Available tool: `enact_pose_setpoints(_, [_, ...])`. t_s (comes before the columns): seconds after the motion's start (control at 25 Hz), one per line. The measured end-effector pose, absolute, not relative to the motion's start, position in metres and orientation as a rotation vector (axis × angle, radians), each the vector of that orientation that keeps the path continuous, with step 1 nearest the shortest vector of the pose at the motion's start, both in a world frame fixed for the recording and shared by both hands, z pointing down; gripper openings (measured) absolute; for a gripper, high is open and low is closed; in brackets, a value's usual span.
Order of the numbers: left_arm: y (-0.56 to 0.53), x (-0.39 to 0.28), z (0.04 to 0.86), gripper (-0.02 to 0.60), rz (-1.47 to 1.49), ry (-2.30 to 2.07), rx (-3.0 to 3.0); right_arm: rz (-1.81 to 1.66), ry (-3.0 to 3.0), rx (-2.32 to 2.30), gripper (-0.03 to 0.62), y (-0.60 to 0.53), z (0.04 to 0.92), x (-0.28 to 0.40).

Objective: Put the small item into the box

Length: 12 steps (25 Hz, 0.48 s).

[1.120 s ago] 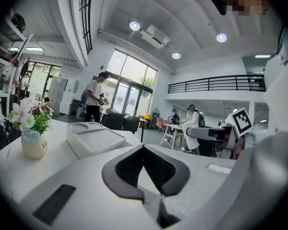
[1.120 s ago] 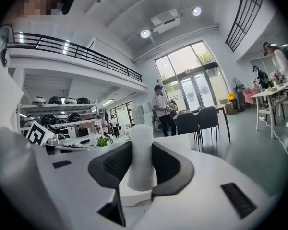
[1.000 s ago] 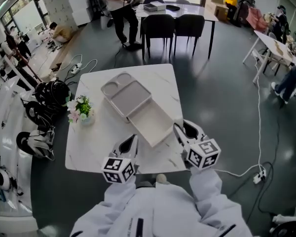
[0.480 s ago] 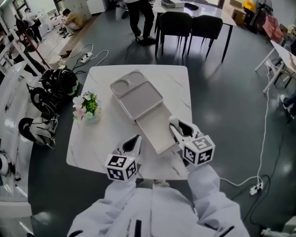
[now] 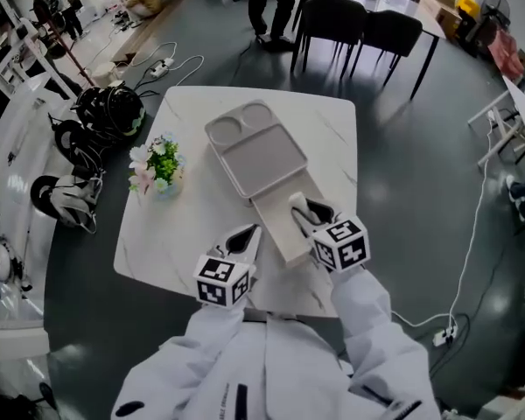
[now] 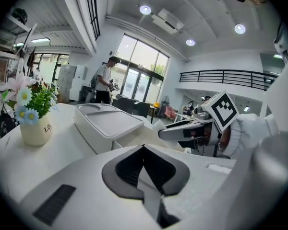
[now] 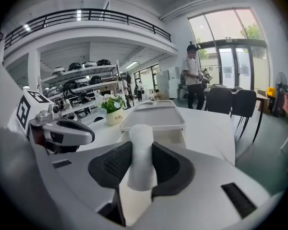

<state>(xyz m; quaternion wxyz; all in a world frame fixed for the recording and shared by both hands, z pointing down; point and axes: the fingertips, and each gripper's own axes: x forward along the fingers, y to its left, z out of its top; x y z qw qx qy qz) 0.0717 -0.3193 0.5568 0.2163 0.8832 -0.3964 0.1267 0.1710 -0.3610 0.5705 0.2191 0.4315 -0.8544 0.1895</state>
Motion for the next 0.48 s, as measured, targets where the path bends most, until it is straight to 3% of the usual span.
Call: enact_pose_setpoints(0.48, [-0.329, 0.076, 0.574, -0.002, 0.381, -1.085, 2.418, 0.512, -2.178, 0.903, 0.12, -0.367, 0.633, 0.144])
